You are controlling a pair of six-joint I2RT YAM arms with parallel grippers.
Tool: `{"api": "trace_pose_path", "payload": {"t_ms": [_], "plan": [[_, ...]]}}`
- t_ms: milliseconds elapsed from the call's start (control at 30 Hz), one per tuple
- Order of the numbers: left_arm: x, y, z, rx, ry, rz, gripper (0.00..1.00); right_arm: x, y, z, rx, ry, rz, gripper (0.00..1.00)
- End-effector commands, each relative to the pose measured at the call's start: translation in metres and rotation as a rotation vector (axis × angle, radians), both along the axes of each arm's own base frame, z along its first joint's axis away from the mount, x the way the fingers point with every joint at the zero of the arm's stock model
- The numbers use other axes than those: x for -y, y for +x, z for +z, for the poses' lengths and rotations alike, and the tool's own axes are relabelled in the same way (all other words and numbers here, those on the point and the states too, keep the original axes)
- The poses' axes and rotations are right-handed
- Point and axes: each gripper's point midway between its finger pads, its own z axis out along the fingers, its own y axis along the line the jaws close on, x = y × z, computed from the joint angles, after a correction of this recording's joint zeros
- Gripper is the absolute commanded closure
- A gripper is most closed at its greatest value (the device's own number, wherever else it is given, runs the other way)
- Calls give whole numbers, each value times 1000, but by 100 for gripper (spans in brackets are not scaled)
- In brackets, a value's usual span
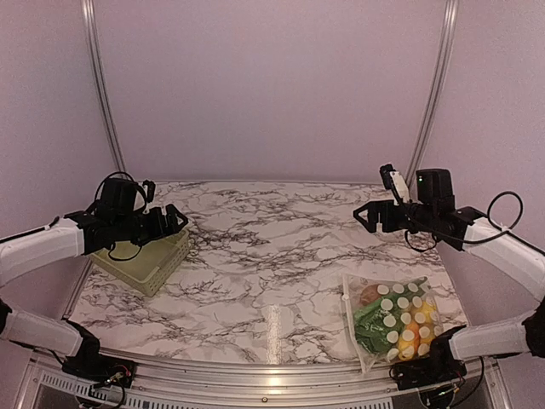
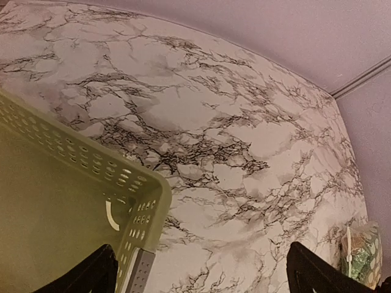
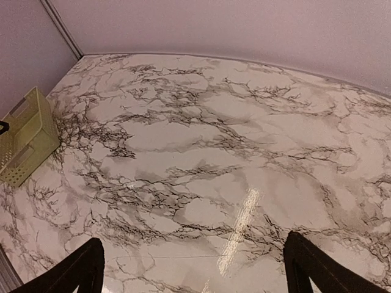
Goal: Open the zip-top bag and remove the fake food
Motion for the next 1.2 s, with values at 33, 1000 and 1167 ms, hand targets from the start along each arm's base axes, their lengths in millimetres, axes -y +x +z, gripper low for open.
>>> {"api": "trace_pose_path", "payload": {"t_ms": [33, 1000, 1167], "plan": [[50, -8, 40, 103, 3, -207, 1, -16, -22, 14, -7, -38, 89, 1], [412, -195, -35, -15, -470, -925, 17, 6, -47, 2, -31, -154, 35, 1], [427, -204, -55, -84, -527, -915, 26, 9, -46, 1, -28, -155, 30, 1]]}}
